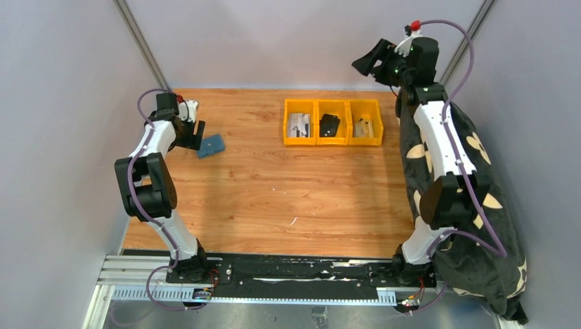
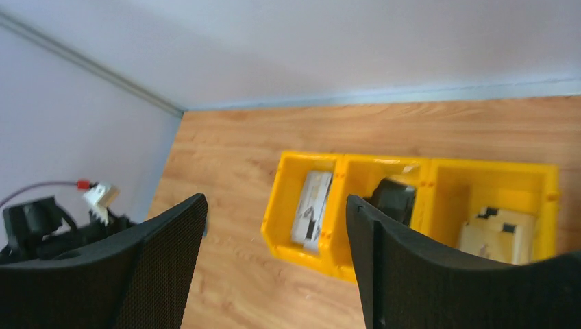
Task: Take the credit cards out of the card holder
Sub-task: Pick up the card holder from the center of the board.
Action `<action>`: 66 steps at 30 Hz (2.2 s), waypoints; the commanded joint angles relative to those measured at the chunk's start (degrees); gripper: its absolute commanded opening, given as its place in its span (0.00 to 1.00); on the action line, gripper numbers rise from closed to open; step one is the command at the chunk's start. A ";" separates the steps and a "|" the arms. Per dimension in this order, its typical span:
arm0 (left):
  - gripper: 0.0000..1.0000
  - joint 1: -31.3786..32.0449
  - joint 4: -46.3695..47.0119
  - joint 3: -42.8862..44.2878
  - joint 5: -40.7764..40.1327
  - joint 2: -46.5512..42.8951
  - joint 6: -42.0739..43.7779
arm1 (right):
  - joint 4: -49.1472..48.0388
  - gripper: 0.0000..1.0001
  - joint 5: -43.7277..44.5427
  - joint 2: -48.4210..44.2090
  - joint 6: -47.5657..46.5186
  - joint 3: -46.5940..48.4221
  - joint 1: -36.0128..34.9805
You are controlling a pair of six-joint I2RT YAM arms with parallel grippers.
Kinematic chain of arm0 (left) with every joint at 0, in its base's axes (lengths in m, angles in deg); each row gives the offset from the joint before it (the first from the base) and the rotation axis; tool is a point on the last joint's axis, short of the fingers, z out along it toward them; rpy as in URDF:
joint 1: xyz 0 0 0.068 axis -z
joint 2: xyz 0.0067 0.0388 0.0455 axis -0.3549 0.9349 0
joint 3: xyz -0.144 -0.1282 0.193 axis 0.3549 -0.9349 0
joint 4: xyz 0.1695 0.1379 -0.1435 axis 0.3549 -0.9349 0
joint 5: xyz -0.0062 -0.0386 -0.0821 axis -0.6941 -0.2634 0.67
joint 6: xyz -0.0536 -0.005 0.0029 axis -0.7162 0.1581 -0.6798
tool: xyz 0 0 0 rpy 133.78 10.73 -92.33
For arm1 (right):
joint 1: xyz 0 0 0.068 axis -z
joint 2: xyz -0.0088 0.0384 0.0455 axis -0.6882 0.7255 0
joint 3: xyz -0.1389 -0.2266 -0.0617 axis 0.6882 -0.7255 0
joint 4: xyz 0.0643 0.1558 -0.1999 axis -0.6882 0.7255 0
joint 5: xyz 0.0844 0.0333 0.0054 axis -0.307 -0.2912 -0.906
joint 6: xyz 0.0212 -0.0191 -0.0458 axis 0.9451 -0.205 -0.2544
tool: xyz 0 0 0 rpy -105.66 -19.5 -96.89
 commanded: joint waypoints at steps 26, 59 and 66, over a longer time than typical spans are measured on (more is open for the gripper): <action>0.64 -4.03 -5.17 13.64 11.86 17.19 -12.67 | 1.81 0.73 19.48 -0.25 -13.99 -21.85 -16.97; 0.00 2.98 -3.39 10.63 14.05 17.74 -10.46 | 3.70 0.65 32.00 10.62 -16.74 -15.84 -15.49; 0.00 12.37 -5.77 -1.25 10.58 7.82 2.83 | 4.43 0.62 33.43 15.41 -18.28 -10.86 -14.68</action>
